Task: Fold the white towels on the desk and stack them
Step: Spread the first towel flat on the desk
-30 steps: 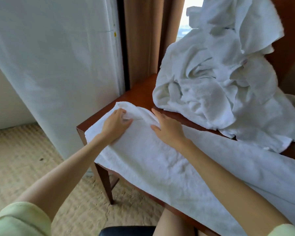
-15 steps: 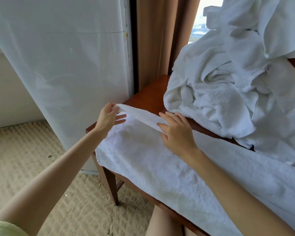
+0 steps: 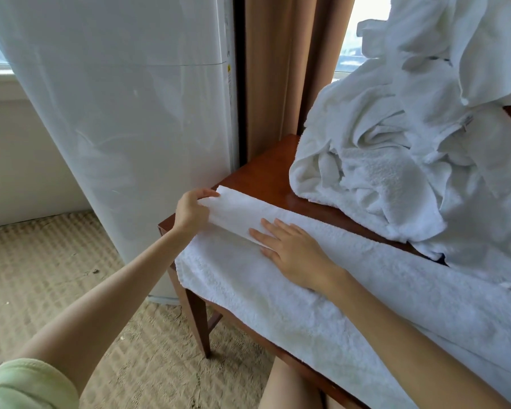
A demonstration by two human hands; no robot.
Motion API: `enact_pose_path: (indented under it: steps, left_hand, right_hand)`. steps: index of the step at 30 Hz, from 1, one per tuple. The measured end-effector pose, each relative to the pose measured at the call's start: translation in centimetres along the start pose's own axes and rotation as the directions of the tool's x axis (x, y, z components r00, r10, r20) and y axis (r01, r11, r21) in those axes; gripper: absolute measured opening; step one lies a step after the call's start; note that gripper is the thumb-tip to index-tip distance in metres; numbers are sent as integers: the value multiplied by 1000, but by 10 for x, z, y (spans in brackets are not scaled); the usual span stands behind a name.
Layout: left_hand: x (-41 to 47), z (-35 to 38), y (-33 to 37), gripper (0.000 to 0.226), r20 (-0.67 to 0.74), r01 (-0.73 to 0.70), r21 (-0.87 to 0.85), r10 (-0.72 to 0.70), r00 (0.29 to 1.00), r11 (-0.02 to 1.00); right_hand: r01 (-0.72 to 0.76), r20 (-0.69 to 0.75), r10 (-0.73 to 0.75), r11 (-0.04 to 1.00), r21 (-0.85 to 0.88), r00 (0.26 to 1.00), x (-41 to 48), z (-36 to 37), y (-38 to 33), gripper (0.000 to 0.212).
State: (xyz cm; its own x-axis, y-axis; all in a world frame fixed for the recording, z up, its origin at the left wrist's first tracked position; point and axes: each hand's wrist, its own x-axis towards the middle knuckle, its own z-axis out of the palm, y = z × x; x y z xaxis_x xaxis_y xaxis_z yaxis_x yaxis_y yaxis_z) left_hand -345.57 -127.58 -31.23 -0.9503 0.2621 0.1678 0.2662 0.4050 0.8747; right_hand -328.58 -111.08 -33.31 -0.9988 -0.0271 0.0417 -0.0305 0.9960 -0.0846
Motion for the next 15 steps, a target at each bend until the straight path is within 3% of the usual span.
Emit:
enact_pose_path:
  steps: [2,4,5,7,10,13,15]
  left_hand:
    - [-5,7,-2,57,81,-95,368,70,994,925]
    - [-11,17,6,62,205,-252,674,152,967,695]
    - [-14,23,12,64,246,-331,712,221,944,619]
    - [-23,40,28,61,353,-483,650,329,876,587]
    - [-46,68,49,49,543,-582,544,275,793,605]
    - [-73,94,66,54,608,-592,562,197,769,577]
    - [-98,115,83,61,636,-645,532,244,732,548]
  right_hand:
    - [-3,58,0,999,40,998,0,2,-1,50]
    - [-11,84,4,996,88,996,0,1,1,51]
    - [-12,105,1,994,111,994,0,-1,2,52]
    - [-25,158,-10,976,217,987,0,-8,3,51]
    - [-144,88,117,889,435,989,-12,-23,14,48]
    - [-188,-10,196,954,233,981,-54,-29,40,48]
    - [-239,-38,246,962,135,969,-94,-29,60,50]
